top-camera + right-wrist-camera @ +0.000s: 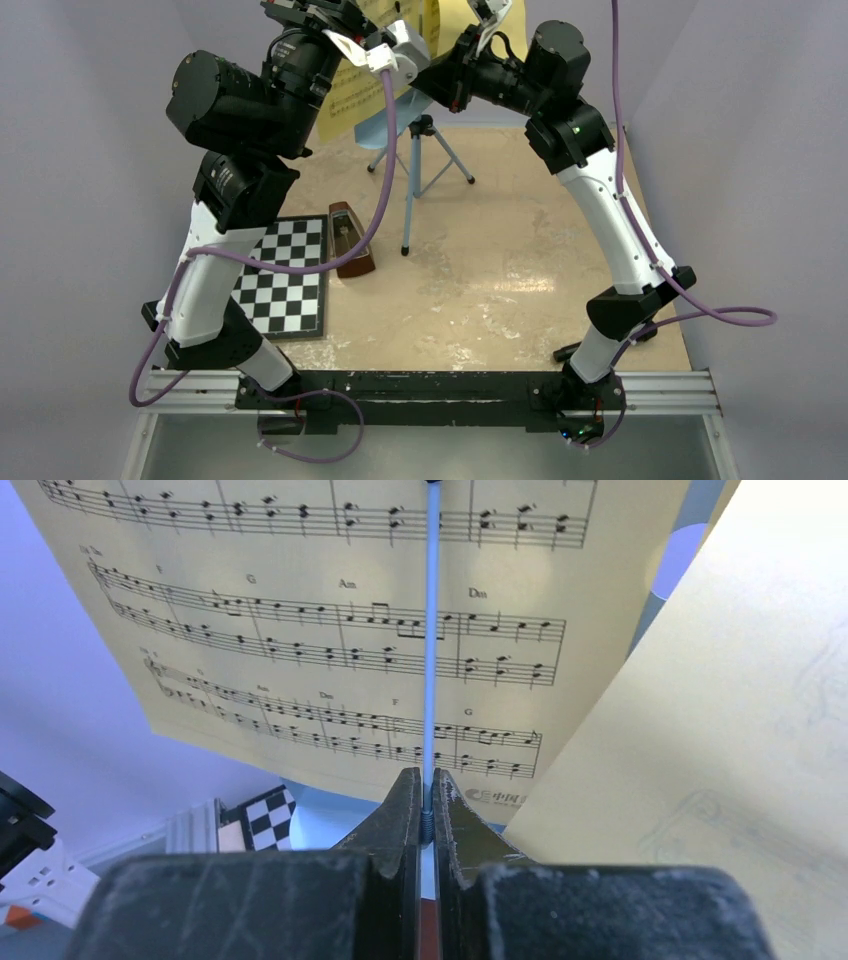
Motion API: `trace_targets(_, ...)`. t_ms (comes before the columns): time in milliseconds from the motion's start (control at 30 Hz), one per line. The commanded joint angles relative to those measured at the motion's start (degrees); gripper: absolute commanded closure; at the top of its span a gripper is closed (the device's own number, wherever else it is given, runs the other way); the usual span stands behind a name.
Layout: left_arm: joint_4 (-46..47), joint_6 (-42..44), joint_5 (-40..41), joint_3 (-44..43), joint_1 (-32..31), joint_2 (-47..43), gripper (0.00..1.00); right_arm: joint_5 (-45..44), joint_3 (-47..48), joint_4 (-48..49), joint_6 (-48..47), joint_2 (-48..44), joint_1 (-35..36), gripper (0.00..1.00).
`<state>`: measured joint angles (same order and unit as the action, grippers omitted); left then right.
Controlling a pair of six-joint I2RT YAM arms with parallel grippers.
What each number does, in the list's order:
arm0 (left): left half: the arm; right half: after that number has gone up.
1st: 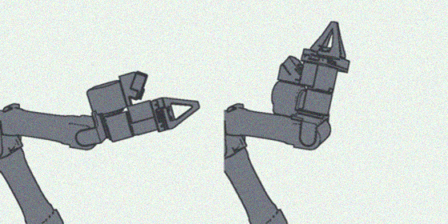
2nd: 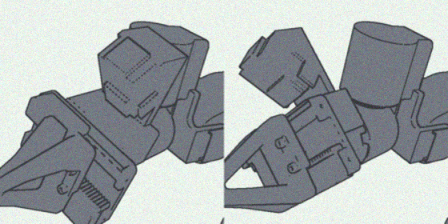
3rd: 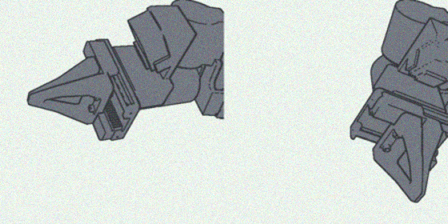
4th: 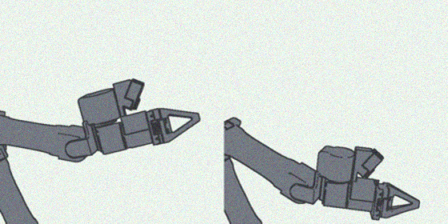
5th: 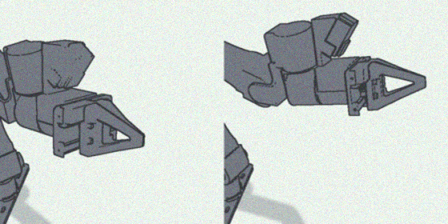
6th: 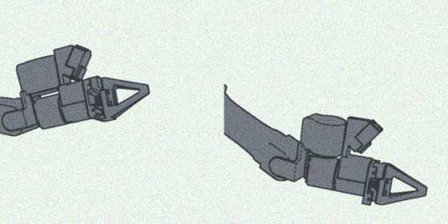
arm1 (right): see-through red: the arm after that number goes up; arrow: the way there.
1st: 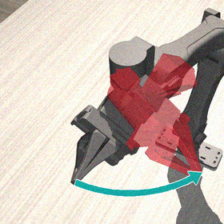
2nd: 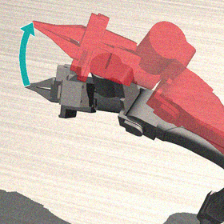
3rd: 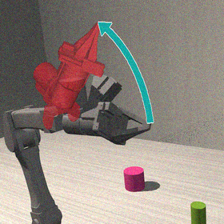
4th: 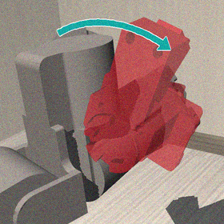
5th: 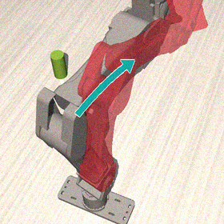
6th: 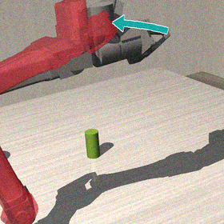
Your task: Pack up the instrument practice props
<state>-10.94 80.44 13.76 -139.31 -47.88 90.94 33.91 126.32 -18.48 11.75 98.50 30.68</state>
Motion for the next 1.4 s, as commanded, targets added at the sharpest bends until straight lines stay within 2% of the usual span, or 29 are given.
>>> trace_targets(0,3.9,2.8,1.4,-2.1,0.8,-2.6,1.0,-1.6,0.3,2.0,-0.9,-2.2,-0.4,0.99)
trace_targets(433,9.5,9.8,-1.1,-5.7,1.9,-6.3,1.0,-2.6,3.8,0.1,-2.1,0.3,-0.3,0.96)
trace_targets(467,9.8,10.6,-1.0,-5.5,1.9,-6.9,1.0,-2.6,4.0,0.2,-2.1,0.5,-0.3,0.9)
trace_targets(600,9.9,12.8,0.8,-4.7,2.0,-9.4,1.0,-2.0,4.6,0.3,-1.9,0.9,-0.3,0.45)
trace_targets(700,7.6,11.1,3.4,-2.3,3.0,-12.6,1.0,-1.3,4.2,0.8,-1.4,0.6,-0.3,0.31)
trace_targets(767,5.1,8.1,3.5,0.9,5.4,-15.6,1.0,-1.2,4.0,0.6,-1.3,0.2,-0.1,0.23)
trace_targets(900,-2.2,3.4,1.9,9.0,7.8,-22.5,1.0,-1.1,2.2,-0.4,-1.1,-1.8,0.0,0.17)
trace_targets(967,-5.6,0.3,2.0,13.3,8.4,-25.8,1.0,-0.8,0.3,-1.0,-1.1,-3.7,0.0,0.04)
trace_targets(1000,-8.1,-1.8,2.1,15.3,8.8,-27.8,1.0,-0.6,-1.1,-1.4,-1.1,-4.9,0.1,0.01)
trace_targets(1233,-23.0,-17.5,-4.2,41.0,10.7,-43.6,1.0,-1.8,-16.9,-1.6,-1.7,-17.3,0.7,0.01)
trace_targets(1367,-30.8,-24.5,-8.0,52.2,10.8,-50.6,1.0,-2.6,-24.6,-4.2,-2.8,-22.9,1.2,0.01)
